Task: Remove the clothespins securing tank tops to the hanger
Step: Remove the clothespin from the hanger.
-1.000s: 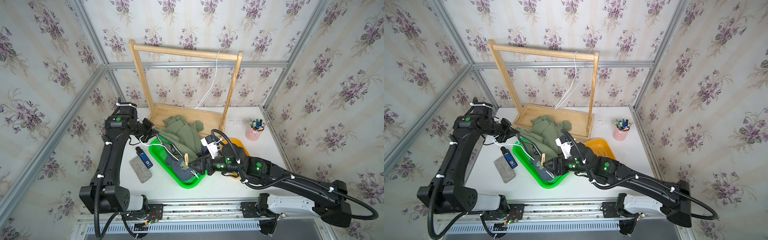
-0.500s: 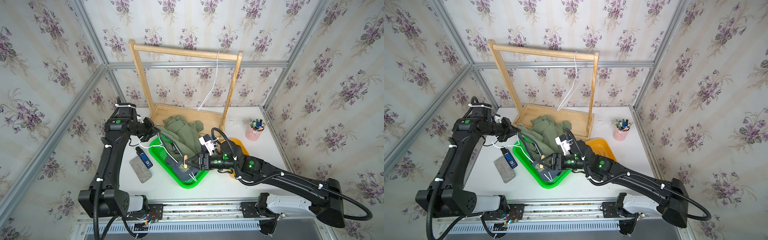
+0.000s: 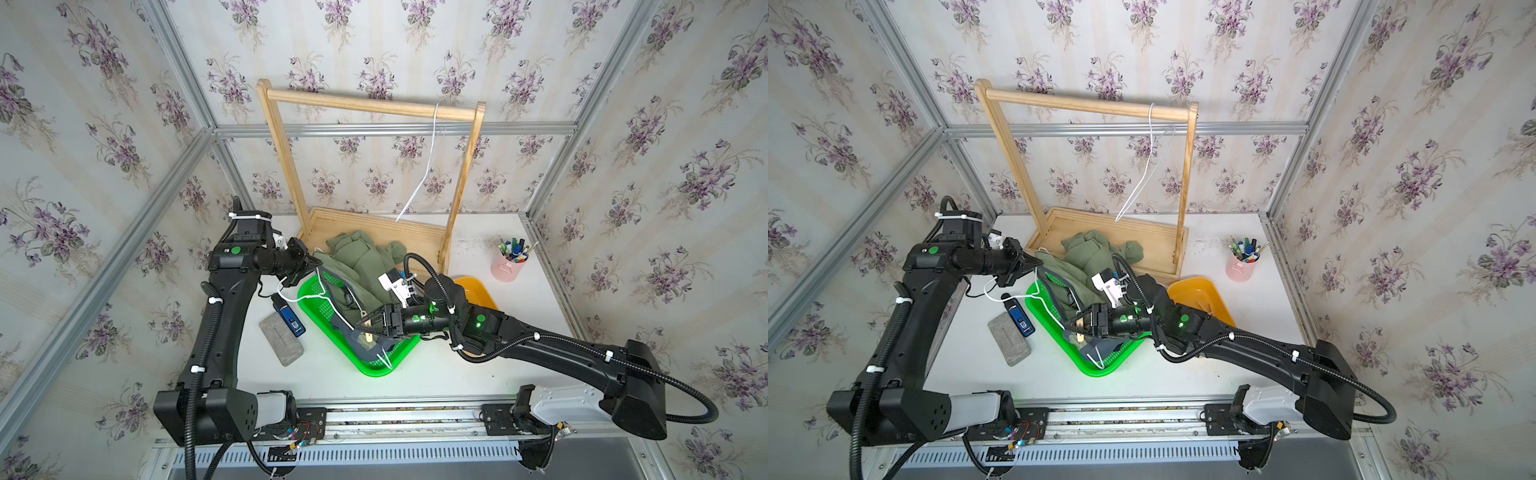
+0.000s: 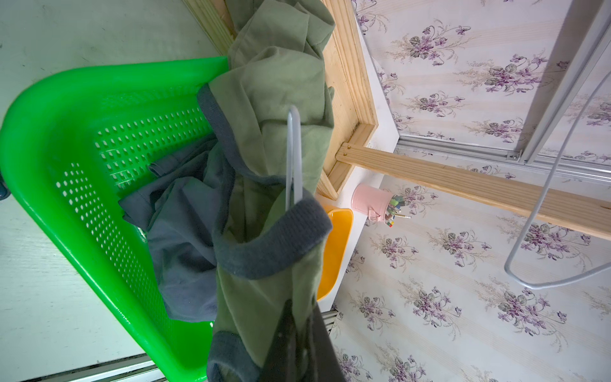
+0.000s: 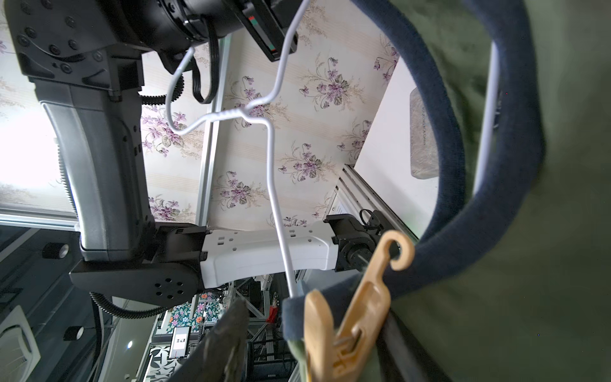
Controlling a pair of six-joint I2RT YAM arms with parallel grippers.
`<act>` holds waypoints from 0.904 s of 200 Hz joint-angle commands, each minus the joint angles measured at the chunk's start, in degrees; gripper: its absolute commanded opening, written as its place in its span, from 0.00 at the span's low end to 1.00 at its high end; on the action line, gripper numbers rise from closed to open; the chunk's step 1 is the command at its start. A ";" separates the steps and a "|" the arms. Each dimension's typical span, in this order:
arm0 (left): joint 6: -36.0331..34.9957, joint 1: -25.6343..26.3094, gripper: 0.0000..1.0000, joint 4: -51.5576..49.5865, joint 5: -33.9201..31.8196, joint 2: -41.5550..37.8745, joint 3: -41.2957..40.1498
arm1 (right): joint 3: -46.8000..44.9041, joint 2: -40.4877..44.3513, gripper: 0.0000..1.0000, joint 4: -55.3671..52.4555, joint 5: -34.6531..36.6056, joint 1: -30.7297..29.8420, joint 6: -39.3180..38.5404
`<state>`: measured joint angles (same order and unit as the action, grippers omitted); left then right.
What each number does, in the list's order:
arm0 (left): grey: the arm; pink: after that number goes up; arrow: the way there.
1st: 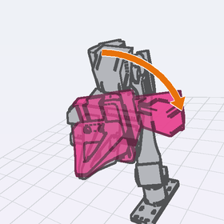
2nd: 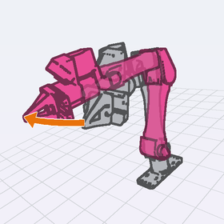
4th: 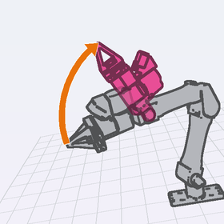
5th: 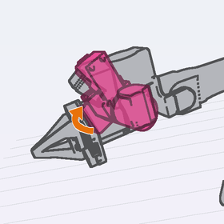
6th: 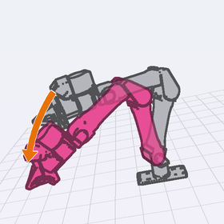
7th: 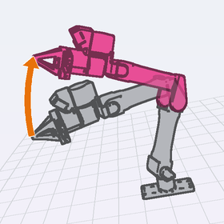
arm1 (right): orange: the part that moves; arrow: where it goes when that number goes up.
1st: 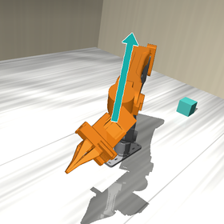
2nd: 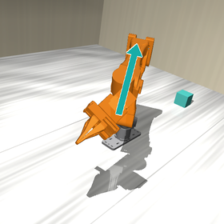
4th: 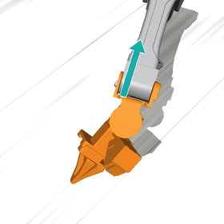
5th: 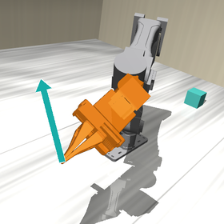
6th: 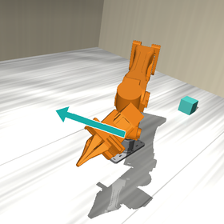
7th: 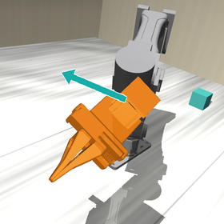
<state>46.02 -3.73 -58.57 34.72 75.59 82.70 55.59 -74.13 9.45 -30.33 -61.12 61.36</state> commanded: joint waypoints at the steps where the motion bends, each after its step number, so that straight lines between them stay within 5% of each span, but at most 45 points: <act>1: 0.22 -0.01 0.00 1.37 1.08 -0.35 -0.30 | 0.04 0.59 0.54 3.39 -0.70 -0.03 0.89; 75: 0.35 -0.03 0.00 1.69 0.95 0.26 0.27 | -1.55 2.34 0.25 3.29 0.00 0.02 0.03; 181: 0.11 0.01 0.00 1.71 0.59 0.57 0.60 | -0.37 6.58 0.13 -5.09 6.40 3.45 -4.83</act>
<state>46.02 -3.73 -57.45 34.70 76.01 82.65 54.94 -70.00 7.60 -27.40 -60.18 58.30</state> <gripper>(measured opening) 0.077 0.208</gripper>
